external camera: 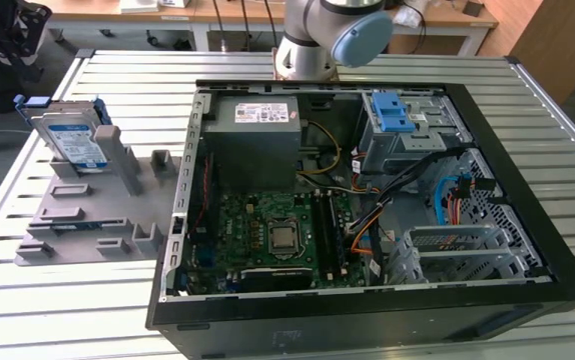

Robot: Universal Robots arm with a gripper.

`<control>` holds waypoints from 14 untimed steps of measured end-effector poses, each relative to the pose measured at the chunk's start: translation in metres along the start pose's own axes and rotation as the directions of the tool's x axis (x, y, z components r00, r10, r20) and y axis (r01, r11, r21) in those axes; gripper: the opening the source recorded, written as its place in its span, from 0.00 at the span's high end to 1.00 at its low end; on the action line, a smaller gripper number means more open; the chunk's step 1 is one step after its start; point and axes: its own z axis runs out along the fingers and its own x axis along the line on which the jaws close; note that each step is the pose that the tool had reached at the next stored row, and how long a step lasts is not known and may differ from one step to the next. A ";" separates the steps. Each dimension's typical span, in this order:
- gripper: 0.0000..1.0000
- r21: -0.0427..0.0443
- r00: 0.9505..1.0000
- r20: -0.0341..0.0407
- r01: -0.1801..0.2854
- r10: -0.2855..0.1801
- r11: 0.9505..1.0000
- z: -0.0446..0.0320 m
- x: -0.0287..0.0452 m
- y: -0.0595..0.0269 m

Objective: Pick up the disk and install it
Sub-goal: 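Reach for the disk, then pick up the disk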

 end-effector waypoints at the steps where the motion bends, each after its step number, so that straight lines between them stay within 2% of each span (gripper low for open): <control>1: 0.89 0.000 1.000 0.000 0.000 0.000 1.000 0.0001 0.0015 0.0002; 6: 0.89 0.000 1.000 0.000 0.000 0.000 1.000 0.0004 0.0082 0.0004; 14: 0.89 0.000 1.000 0.000 0.000 0.000 1.000 0.0004 0.0086 0.0005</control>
